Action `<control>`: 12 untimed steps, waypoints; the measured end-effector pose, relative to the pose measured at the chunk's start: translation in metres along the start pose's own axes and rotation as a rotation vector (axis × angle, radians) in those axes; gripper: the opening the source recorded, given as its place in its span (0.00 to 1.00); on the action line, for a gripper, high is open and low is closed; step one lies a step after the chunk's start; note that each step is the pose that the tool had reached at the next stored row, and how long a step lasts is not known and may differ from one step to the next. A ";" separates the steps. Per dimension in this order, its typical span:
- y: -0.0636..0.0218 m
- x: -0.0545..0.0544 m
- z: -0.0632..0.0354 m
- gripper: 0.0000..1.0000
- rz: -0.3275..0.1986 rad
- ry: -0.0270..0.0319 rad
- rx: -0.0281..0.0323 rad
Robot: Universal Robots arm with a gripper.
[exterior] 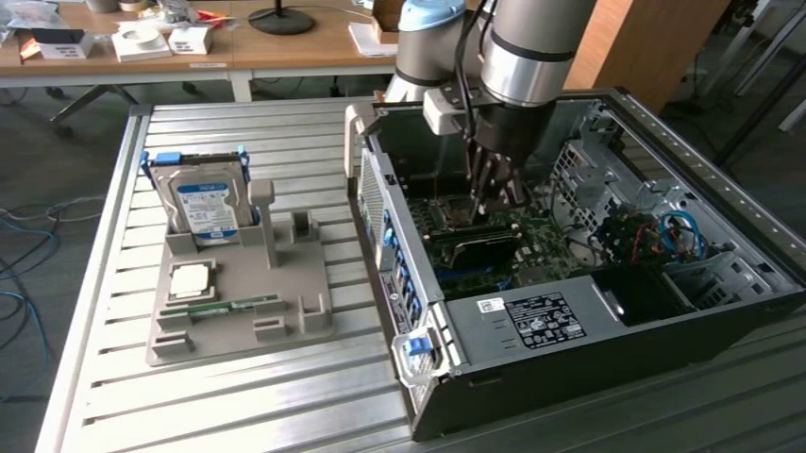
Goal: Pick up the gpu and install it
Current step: 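Press down on the gpu until it lock into place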
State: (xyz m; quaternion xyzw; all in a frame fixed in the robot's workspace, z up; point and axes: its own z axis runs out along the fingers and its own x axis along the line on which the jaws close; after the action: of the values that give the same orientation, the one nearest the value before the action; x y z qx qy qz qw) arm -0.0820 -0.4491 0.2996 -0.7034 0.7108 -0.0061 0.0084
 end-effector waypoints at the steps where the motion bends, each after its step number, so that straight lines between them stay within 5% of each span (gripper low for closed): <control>1: 0.0000 0.000 0.0013 0.11 0.000 -0.0001 0.0001; 12: 0.0005 0.000 0.0099 0.11 0.000 0.0002 -0.0001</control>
State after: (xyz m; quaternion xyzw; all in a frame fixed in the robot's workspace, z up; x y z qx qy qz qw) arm -0.0822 -0.4491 0.2897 -0.7033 0.7108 -0.0061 0.0083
